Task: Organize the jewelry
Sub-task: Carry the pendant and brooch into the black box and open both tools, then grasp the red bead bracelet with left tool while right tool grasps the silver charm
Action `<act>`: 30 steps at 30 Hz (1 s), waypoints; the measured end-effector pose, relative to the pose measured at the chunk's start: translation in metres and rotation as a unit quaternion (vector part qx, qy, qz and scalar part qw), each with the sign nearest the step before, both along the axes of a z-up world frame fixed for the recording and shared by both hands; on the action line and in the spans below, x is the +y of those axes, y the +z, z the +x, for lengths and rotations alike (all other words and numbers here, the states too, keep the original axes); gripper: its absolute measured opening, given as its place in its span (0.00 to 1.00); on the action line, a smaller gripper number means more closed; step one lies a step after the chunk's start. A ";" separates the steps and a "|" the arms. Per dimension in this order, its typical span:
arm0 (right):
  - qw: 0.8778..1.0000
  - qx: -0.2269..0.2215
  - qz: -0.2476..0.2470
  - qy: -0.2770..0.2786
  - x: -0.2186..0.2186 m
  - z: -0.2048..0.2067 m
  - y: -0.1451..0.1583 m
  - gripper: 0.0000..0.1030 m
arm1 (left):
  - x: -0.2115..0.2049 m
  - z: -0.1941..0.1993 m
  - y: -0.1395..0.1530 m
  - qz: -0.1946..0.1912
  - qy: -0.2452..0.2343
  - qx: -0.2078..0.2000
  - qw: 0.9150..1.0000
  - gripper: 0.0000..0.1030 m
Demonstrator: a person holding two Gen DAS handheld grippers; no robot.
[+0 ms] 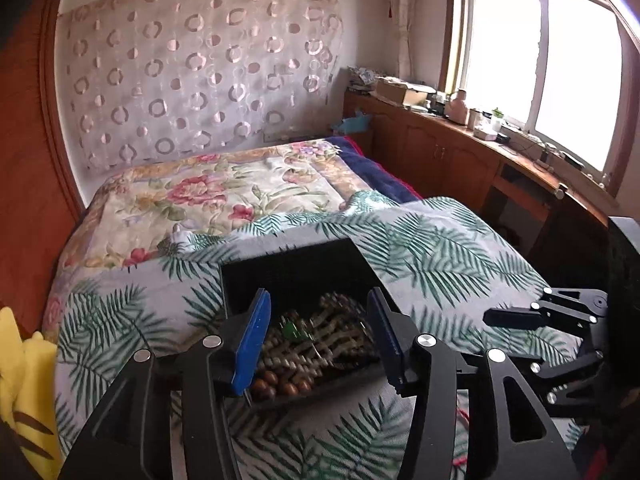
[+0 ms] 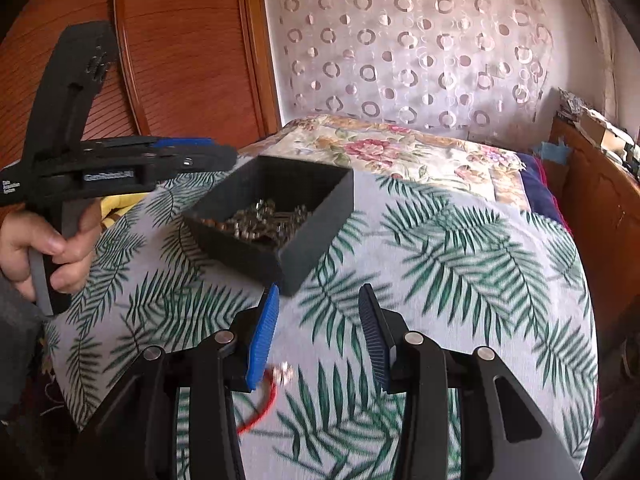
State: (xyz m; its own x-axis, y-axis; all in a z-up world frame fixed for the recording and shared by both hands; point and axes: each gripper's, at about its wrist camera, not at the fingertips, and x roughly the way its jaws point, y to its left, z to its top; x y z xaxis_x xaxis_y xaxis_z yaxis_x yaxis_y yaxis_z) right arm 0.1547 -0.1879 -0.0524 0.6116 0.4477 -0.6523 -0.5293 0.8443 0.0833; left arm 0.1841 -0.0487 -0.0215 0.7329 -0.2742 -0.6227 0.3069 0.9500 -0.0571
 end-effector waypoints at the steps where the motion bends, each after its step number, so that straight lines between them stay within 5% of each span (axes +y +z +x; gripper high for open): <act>1: 1.000 0.001 0.000 -0.001 -0.002 -0.003 -0.002 0.43 | -0.001 -0.005 -0.001 0.001 -0.003 0.000 1.000 0.47; 14: 1.000 0.017 0.000 -0.012 -0.015 -0.050 -0.028 0.43 | -0.029 -0.063 -0.058 0.011 -0.059 0.054 0.997 0.47; 18: 1.000 0.020 -0.004 -0.016 -0.016 -0.060 -0.035 0.43 | -0.039 -0.065 -0.069 0.011 -0.083 0.076 0.994 0.20; 30: 0.999 0.024 0.009 -0.025 -0.024 -0.065 -0.041 0.43 | -0.065 -0.059 -0.084 0.039 -0.114 0.096 0.988 0.19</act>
